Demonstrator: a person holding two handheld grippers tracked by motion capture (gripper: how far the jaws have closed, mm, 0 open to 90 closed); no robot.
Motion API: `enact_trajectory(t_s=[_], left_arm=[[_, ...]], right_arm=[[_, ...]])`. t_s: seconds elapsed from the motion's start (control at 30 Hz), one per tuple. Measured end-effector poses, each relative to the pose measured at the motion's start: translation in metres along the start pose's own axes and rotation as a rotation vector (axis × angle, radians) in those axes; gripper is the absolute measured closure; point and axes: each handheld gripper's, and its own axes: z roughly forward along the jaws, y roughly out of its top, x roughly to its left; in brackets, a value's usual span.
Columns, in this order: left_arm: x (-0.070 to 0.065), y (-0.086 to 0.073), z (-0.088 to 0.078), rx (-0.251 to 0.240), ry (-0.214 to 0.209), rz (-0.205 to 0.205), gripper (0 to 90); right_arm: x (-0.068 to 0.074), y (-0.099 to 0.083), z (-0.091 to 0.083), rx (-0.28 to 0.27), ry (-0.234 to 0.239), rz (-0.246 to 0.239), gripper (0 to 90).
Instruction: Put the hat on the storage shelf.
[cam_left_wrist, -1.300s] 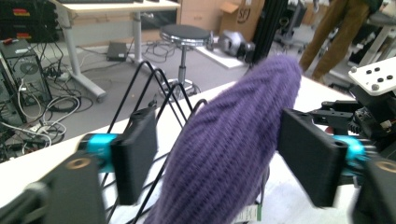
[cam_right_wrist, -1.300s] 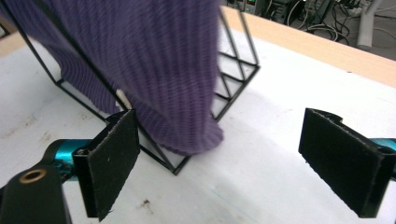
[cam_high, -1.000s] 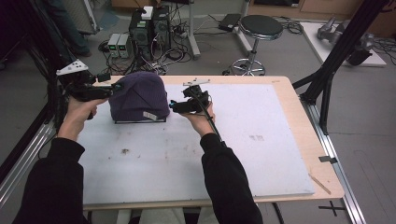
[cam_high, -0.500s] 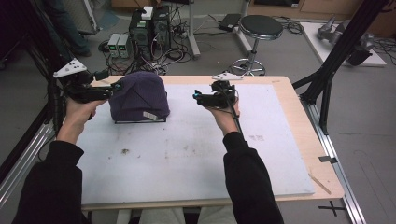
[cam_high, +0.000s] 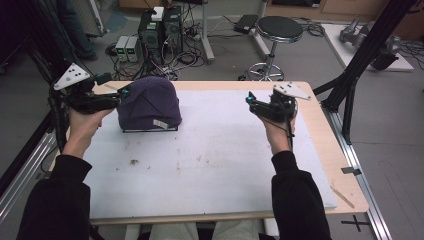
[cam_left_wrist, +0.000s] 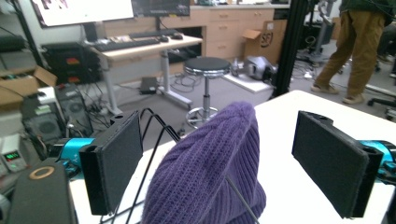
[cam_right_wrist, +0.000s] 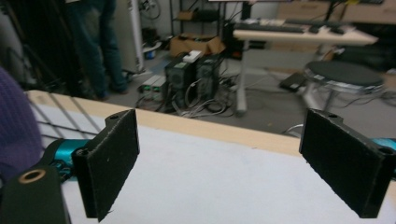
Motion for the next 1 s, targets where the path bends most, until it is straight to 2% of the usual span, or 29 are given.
enact_trajectory(t_s=[0.07, 0.17, 0.37, 0.6, 0.7, 0.83, 1.0], left_arm=[[-0.002, 0.0, -0.004, -0.018, 0.018, 0.003, 16.6], [-0.006, 0.0, -0.011, -0.031, 0.052, 0.016, 16.7], [-0.01, -0.007, -0.023, -0.067, 0.106, 0.019, 16.6], [-0.016, -0.016, -0.038, -0.121, 0.172, 0.019, 16.6], [-0.02, -0.021, -0.044, -0.139, 0.165, 0.018, 16.6], [-0.026, -0.03, -0.049, -0.155, 0.179, 0.026, 16.6], [-0.027, -0.04, -0.055, -0.164, 0.192, 0.017, 16.6]], right_arm=[[-0.012, -0.003, -0.01, -0.027, -0.01, 0.043, 11.4], [-0.027, -0.007, -0.025, -0.052, -0.047, 0.066, 11.5], [-0.047, -0.017, -0.047, -0.083, -0.098, 0.073, 11.5], [-0.056, -0.027, -0.067, -0.148, -0.135, 0.073, 11.5], [-0.058, -0.031, -0.074, -0.181, -0.146, 0.066, 11.5], [-0.057, -0.039, -0.084, -0.239, -0.168, 0.041, 11.5], [-0.058, -0.048, -0.091, -0.255, -0.173, 0.039, 11.5]])
